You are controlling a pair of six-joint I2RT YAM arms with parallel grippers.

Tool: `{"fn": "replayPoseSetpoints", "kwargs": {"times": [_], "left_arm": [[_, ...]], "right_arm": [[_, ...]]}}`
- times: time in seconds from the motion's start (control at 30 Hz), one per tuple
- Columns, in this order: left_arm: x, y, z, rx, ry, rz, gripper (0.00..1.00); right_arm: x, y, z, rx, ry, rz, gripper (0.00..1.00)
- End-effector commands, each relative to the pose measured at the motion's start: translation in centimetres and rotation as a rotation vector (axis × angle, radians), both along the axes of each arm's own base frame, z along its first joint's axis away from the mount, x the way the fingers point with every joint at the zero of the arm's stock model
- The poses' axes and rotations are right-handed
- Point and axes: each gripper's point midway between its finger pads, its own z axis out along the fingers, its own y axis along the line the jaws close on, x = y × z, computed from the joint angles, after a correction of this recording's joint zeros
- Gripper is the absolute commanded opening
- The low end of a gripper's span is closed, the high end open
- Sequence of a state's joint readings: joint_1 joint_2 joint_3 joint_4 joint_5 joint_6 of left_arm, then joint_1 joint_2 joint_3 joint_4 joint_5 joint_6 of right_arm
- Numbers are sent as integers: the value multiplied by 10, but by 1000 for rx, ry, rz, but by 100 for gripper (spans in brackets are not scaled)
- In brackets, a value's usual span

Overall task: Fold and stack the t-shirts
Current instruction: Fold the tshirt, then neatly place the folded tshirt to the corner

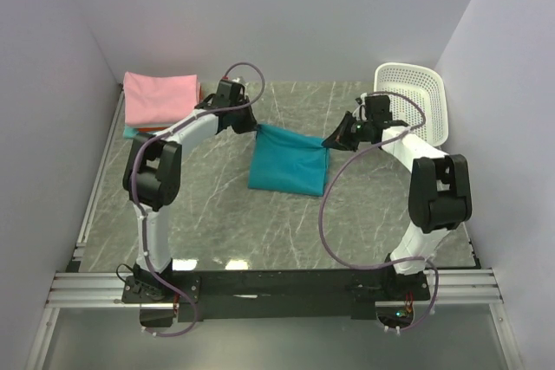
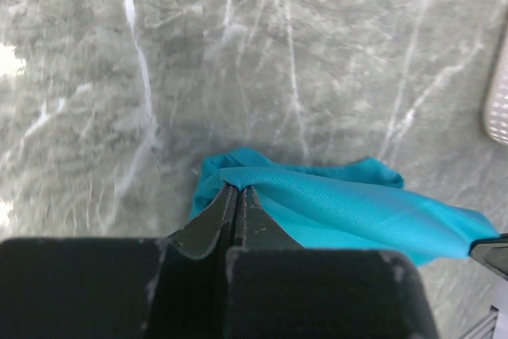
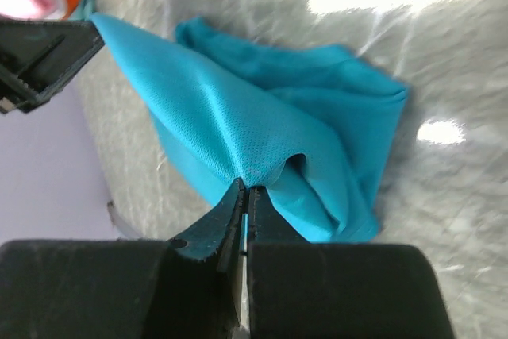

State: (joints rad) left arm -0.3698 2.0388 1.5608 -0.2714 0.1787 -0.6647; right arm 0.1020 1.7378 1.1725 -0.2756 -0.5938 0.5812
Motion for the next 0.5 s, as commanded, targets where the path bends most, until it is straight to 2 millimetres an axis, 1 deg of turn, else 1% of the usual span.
{"fn": "replayPoseSetpoints", "kwargs": {"times": [0.0, 0.03, 0.07, 0.1, 0.13, 0.17, 0.2, 0.23, 0.27, 0.3, 0.33, 0.37, 0.4, 0.43, 0.47], "left_arm": [[24, 4, 7, 37, -52, 5, 1], [27, 5, 4, 44, -49, 8, 2], [28, 4, -7, 49, -28, 3, 2], [30, 2, -6, 47, -28, -3, 4], [31, 0, -8, 40, -23, -15, 12], [31, -1, -14, 46, -15, -25, 18], [34, -2, -10, 42, -20, -26, 27], [34, -2, -9, 43, -23, -28, 50], [35, -3, -2, 35, -35, -31, 59], [34, -3, 1, 34, -41, -31, 72], [34, -4, 7, 27, -56, -33, 81], [32, -5, 23, 11, -84, -35, 90], [26, -2, 19, 15, -74, -32, 99], [22, 0, 22, 12, -78, -33, 99], [13, 3, 25, 10, -80, -32, 99]], "right_arm": [[31, -15, 6, -65, -57, -75, 1], [35, -20, -6, -91, -32, -97, 1], [41, -22, -7, -105, -35, -108, 2], [44, -25, -11, -117, -29, -121, 7], [45, -28, -20, -134, -1, -129, 14], [51, -30, -18, -145, -11, -135, 34], [54, -31, -18, -156, -16, -135, 43], [54, -32, -21, -166, -2, -132, 50], [59, -33, -16, -178, -16, -136, 63], [59, -34, -12, -190, -26, -128, 65], [57, -35, -9, -196, -24, -127, 69], [56, -35, -5, -200, -34, -124, 71], [52, -33, 7, -196, -63, -115, 72], [50, -31, 13, -189, -85, -108, 73], [40, -28, 10, -183, -79, -96, 74]]}}
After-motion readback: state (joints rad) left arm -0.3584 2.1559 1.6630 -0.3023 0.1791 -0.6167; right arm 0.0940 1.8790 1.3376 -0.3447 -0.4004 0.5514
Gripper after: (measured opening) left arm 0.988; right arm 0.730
